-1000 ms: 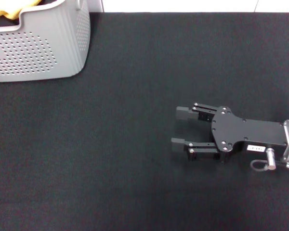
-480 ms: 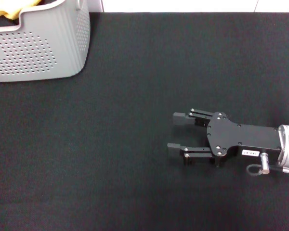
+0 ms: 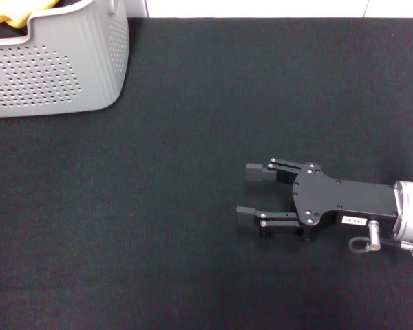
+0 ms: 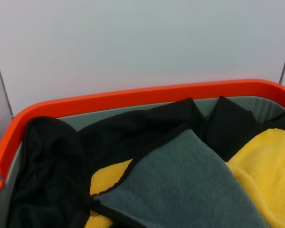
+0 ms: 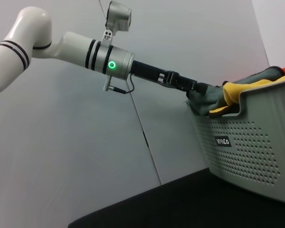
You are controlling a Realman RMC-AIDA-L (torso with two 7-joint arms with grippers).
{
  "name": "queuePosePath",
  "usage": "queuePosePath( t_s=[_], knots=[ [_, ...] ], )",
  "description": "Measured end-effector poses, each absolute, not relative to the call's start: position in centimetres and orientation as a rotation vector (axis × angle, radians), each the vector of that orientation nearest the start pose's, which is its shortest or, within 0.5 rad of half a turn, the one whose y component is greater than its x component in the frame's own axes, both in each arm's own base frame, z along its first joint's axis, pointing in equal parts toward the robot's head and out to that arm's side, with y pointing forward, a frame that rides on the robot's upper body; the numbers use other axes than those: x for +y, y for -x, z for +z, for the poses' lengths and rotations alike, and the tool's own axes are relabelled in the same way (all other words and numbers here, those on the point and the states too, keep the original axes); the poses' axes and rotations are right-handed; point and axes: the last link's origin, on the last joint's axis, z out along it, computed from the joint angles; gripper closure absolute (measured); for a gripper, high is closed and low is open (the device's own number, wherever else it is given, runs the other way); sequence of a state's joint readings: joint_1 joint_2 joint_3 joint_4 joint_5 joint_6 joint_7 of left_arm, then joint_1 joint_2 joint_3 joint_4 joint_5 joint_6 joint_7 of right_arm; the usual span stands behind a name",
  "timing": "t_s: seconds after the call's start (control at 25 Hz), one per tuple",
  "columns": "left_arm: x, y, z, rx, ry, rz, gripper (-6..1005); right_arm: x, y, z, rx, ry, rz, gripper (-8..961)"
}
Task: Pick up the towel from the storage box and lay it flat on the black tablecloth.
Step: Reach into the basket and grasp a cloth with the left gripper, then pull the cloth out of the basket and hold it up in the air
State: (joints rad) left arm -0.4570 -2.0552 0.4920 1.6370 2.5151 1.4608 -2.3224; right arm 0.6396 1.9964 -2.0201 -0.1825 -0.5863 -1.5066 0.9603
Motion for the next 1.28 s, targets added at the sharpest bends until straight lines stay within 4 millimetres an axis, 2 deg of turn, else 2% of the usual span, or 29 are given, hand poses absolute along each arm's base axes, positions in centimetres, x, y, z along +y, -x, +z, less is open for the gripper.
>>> queuePosePath(
  t_s=[0.2,0.64,0.76,0.92,0.96,1.08,1.28],
  knots=[
    [34.1,26.9,22.0,-1.009,1.832,-0.173,326,29.6,-21.9,-7.4,0.454,2.859,1.096,139],
    [34.3,26.5,22.1,-0.971,1.854,-0.134,564,29.4,-22.2,-7.3,0.466,2.847,1.096,139],
    [34.2,26.0,22.3,-0.949,1.848,-0.137,799,29.4,-22.2,-7.3,0.465,2.845,1.096,139],
    [34.0,25.1,22.8,-0.905,1.837,-0.141,954,29.5,-22.2,-7.2,0.461,2.839,1.098,140],
    [33.9,24.8,22.9,-0.891,1.834,-0.141,993,29.6,-22.2,-7.1,0.462,2.837,1.099,140],
    [33.6,23.6,23.1,-0.833,1.848,-0.167,994,29.5,-22.2,-6.8,0.459,2.825,1.121,140],
    [31.5,19.0,22.0,-0.536,2.047,-0.315,995,29.4,-22.2,-5.7,0.438,2.795,1.193,140]
  ],
)
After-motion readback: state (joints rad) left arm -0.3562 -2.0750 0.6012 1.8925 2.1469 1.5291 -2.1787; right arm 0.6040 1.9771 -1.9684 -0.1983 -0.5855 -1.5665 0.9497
